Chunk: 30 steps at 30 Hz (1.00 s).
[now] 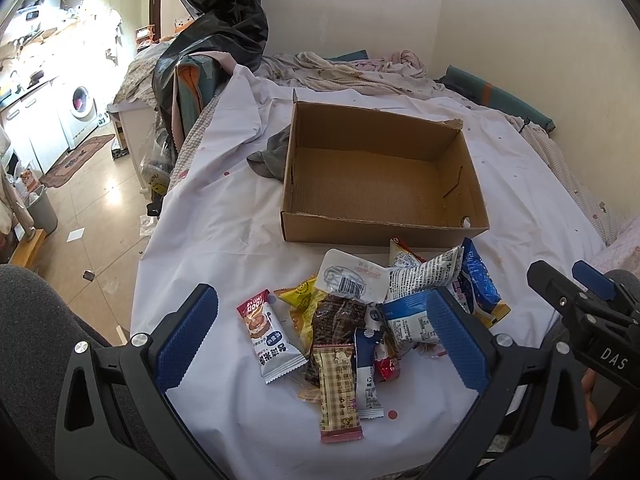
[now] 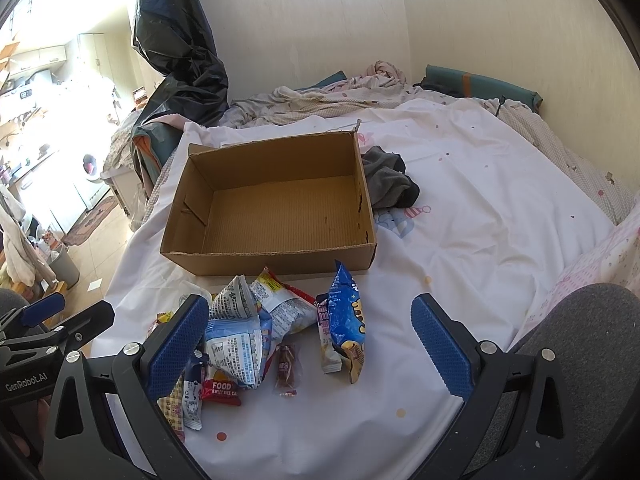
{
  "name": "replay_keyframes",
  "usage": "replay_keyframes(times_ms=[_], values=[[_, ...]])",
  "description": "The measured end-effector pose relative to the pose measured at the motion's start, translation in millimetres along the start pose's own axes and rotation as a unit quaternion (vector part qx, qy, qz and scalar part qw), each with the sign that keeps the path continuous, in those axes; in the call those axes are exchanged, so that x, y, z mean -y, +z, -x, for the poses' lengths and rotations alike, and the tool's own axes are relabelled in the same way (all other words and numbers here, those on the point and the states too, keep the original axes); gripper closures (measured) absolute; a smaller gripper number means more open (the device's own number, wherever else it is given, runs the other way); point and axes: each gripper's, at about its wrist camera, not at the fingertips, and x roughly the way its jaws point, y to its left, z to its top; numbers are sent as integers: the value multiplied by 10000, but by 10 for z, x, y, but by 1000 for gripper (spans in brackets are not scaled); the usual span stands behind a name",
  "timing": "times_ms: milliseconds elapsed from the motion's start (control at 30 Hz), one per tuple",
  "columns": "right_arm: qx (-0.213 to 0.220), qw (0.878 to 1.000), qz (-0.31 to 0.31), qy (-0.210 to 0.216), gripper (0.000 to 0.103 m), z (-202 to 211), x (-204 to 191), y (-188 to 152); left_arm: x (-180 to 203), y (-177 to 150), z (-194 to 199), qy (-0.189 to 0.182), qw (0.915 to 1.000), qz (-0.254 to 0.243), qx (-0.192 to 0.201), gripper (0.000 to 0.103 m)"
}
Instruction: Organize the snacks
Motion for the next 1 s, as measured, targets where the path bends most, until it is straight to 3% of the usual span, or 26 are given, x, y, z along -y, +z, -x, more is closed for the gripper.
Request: replay_keyframes(times_ms=[1000], values=[[-92,9999,-61,4,0,-29,15,-51,33,-16,-41,28,10000,-7,-1,0]])
